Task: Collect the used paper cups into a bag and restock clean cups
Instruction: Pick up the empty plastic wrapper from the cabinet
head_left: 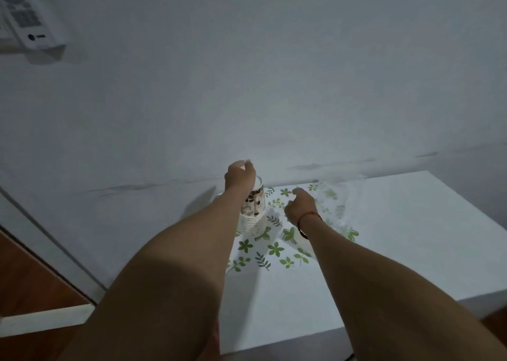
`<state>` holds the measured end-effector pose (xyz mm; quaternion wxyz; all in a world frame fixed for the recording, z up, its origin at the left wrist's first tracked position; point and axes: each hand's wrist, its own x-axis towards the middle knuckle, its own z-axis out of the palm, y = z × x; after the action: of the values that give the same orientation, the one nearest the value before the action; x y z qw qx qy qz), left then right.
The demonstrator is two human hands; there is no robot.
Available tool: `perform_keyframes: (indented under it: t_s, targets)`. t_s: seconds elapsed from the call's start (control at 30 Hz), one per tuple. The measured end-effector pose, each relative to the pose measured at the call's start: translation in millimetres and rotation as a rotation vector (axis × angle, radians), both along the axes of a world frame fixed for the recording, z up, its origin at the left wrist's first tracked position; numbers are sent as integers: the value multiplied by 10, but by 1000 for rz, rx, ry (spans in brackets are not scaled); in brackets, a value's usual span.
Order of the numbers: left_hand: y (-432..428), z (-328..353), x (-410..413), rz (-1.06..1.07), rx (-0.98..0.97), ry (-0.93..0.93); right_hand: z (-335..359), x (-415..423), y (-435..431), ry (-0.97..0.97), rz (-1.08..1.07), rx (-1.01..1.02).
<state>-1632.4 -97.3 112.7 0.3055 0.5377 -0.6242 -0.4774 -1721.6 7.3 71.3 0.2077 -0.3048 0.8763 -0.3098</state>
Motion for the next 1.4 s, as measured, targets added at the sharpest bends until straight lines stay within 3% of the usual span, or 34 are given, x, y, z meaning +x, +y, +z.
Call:
perform_keyframes:
  t_s: [0.13, 0.3, 0.5, 0.7, 0.83, 0.9, 1.0, 1.17, 1.3, 1.4]
  targets:
    - [187, 113, -212, 24, -268, 14, -122, -159, 237, 37, -238, 58]
    - [524, -9, -610, -179, -458, -49, -470, -238, 530, -38, -293, 266]
    - [764, -527, -934, -402, -298, -244, -582, -505, 975, -99, -14, 382]
    - [890, -952, -1099, -735, -104, -577, -630, -716, 1491, 50, 252, 442]
    - [1081, -1185, -1069, -809, 51, -877, -673, -821, 1634, 252, 67, 407]
    - [1208, -1232, -1035, -694, 24, -935, -706, -875, 1685, 180, -114, 395]
    - [1260, -1299, -989, -496, -47, -961, -717, -894, 1742, -75, -313, 304]
    - [1246, -1284, -881, -491, 12, -989, -722, -810, 1702, -158, -656, 267]
    - [1282, -1263, -904, -488, 187, -699, -686, -762, 1631, -294, -618, 186]
    - [1380, -1122, -920, -546, 241, -605, -592, -703, 1595, -336, -541, 36]
